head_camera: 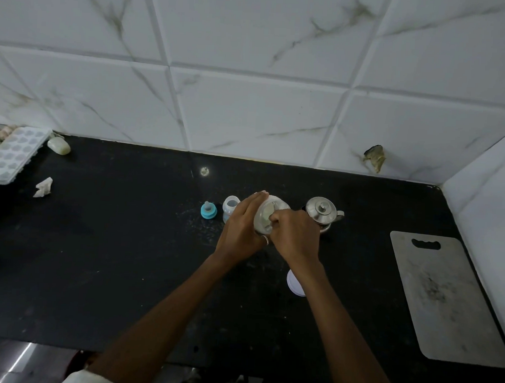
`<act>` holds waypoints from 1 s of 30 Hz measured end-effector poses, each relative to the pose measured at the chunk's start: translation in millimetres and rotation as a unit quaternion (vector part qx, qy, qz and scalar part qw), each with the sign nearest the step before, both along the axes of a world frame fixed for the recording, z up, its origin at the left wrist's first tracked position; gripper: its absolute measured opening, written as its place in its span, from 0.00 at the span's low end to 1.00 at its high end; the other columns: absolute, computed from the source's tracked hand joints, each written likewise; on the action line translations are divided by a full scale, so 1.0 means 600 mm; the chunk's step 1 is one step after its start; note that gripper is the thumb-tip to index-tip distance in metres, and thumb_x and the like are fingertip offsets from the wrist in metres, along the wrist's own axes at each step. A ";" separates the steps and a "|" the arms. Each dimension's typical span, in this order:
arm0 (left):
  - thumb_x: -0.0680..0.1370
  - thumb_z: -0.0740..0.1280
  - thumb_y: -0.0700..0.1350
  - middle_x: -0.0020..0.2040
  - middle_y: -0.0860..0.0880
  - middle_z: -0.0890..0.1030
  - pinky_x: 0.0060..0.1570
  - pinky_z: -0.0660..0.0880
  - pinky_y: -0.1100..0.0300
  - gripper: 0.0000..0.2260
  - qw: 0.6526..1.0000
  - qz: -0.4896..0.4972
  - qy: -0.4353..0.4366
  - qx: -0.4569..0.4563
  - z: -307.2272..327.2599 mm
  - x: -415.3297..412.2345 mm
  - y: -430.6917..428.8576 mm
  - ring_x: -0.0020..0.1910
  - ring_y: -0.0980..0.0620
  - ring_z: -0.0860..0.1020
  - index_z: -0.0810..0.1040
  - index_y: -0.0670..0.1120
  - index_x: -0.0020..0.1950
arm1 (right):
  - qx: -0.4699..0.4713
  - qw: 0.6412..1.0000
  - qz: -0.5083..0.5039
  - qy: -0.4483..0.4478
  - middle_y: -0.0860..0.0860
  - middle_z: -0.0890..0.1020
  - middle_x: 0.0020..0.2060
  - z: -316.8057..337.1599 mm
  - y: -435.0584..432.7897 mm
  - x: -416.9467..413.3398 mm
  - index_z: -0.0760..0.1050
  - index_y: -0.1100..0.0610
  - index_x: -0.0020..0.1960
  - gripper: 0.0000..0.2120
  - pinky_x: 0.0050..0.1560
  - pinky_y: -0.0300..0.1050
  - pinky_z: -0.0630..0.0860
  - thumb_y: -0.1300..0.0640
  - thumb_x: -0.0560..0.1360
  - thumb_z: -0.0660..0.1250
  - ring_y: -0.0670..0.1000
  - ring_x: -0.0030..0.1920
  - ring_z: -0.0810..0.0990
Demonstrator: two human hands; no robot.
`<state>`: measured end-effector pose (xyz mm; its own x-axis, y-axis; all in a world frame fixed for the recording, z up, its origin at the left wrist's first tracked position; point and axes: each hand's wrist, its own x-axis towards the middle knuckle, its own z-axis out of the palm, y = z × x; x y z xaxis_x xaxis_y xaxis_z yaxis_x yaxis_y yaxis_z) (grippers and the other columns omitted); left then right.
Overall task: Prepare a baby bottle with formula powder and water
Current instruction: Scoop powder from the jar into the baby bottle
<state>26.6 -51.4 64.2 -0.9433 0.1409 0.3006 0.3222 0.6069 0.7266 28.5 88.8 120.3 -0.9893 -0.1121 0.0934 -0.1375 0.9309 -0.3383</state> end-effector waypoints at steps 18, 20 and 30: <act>0.67 0.82 0.43 0.76 0.44 0.71 0.71 0.72 0.49 0.43 1.000 0.006 -0.024 -0.001 0.001 0.001 -0.012 0.75 0.48 0.69 0.67 0.41 0.78 | -0.242 0.961 -0.114 -0.066 0.45 0.88 0.45 -0.009 0.006 -0.006 0.86 0.51 0.49 0.07 0.47 0.46 0.83 0.60 0.74 0.72 0.44 0.46 0.85; 0.67 0.83 0.46 0.75 0.44 0.72 0.69 0.74 0.50 0.43 1.000 0.015 -0.025 -0.002 0.000 0.001 -0.010 0.73 0.47 0.71 0.67 0.41 0.77 | -0.309 0.938 -0.138 -0.074 0.45 0.87 0.42 -0.003 0.012 -0.005 0.86 0.52 0.49 0.06 0.46 0.44 0.83 0.60 0.74 0.73 0.43 0.43 0.85; 0.67 0.83 0.53 0.73 0.47 0.73 0.68 0.71 0.54 0.43 0.997 0.059 -0.052 0.005 -0.013 -0.002 -0.003 0.72 0.48 0.71 0.66 0.45 0.76 | -0.505 0.813 -0.256 -0.137 0.51 0.87 0.42 0.020 0.055 -0.004 0.85 0.56 0.49 0.06 0.35 0.35 0.75 0.64 0.76 0.71 0.44 0.35 0.80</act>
<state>25.6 -53.1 56.6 -0.9793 0.0253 0.2006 0.1715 0.6290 0.7582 26.4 122.1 132.2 -0.8816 0.3173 -0.3495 0.3896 0.0711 -0.9182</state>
